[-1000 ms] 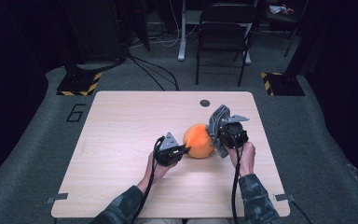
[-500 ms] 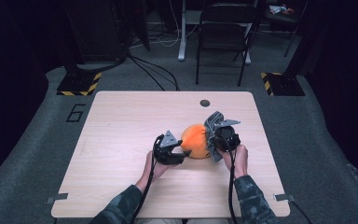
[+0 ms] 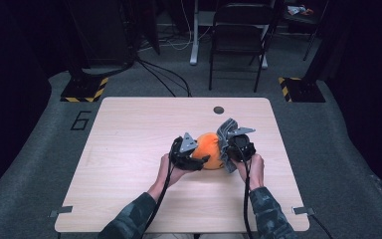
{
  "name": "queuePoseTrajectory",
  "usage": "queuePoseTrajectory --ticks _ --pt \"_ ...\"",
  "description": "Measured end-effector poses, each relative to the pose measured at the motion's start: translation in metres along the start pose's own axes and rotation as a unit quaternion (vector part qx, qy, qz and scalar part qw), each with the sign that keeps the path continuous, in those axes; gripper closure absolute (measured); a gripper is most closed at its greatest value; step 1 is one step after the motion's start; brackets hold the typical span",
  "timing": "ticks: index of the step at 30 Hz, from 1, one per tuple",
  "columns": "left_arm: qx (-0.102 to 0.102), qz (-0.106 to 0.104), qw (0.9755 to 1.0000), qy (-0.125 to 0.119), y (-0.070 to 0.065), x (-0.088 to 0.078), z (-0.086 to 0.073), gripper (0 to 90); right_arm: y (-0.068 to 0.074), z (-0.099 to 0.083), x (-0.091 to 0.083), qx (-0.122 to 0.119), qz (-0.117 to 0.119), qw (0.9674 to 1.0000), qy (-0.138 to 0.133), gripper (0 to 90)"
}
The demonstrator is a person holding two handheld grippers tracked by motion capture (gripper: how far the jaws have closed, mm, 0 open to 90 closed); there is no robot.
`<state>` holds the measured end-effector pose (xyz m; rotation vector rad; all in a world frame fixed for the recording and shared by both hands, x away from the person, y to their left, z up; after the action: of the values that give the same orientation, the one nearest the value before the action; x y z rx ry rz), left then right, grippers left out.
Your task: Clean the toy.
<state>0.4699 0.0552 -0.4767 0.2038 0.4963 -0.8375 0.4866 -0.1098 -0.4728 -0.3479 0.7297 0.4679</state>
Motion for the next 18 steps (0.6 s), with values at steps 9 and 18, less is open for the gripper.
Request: queuePoseTrajectory --ticks 9,18 --pt "0.050 0.021 0.9965 0.064 0.000 0.020 0.000 35.0 -0.002 0.000 -0.001 0.004 0.006 0.9999 -0.009 77.8" --pt "0.000 0.017 0.9989 0.045 0.018 0.014 -0.011 61.7 -0.010 0.005 -0.024 0.006 -0.007 0.9996 -0.028 77.7"
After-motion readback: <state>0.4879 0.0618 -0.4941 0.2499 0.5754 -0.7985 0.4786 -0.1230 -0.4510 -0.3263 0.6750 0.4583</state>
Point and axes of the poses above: each handheld gripper's, and its own axes: x roughly forward along the jaws, z roughly out of its top, y roughly to its left, the point moved 5 cm from there along x, roughly forward along the jaws, and after that the axes turned 7 degrees about -x, right-handed, at the moved point
